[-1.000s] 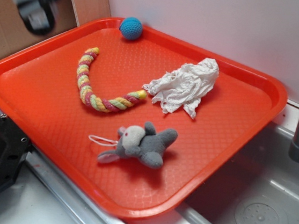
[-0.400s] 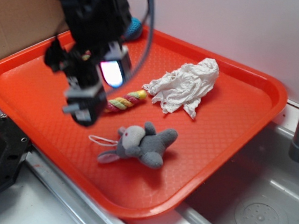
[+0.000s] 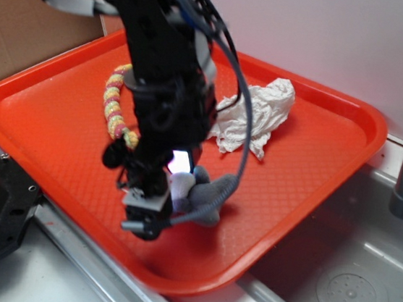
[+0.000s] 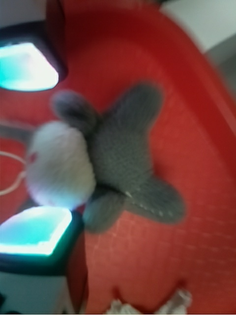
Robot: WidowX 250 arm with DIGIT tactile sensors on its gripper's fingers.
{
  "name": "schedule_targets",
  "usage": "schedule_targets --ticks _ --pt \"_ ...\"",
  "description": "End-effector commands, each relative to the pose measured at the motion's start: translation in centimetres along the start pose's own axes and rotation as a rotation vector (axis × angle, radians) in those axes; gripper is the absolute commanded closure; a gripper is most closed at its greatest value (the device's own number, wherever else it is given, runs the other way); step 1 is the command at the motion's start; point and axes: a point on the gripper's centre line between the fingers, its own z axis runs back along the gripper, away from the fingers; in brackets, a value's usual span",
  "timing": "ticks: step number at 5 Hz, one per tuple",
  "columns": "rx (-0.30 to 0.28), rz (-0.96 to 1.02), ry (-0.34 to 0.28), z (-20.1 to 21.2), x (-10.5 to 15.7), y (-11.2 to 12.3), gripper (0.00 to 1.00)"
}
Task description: Grab the gray animal.
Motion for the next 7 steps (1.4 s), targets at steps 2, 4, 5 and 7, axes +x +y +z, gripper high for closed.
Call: schedule_targets --ticks 2,4,5,7 --pt "0.042 0.07 0.033 -1.1 0.5 -0.1 1.0" --pt "-0.033 0.476 0.02 5.5 -2.3 2.4 1.0" --pt "0.014 0.725 0.016 9.6 -4.8 4.2 1.0" --pt "0.158 1.186 0.027 14.8 -9.5 4.8 1.0"
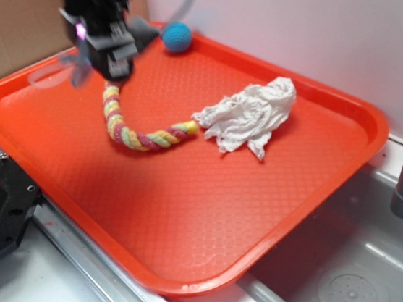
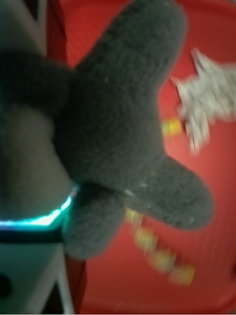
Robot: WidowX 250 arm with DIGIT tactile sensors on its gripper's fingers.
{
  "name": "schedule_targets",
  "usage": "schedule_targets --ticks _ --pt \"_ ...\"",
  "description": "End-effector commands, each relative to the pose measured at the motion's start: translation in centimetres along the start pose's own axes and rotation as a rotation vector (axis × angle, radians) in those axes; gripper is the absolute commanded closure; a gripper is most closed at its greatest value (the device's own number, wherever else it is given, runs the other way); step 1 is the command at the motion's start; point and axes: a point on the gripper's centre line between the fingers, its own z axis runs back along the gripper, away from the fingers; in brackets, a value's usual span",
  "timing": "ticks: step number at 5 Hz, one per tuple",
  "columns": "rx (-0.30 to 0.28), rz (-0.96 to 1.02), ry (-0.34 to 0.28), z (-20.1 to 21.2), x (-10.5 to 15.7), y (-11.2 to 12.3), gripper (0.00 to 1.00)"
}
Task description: Grab the gray animal.
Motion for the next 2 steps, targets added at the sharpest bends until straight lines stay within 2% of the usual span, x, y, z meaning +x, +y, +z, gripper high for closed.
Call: schedule_targets --ticks 1,2 --pt "0.041 0.262 -0.093 3.43 -2.17 1.29 1.0" --pt "0.028 0.239 -0.126 3.14 -2.19 1.5 1.0"
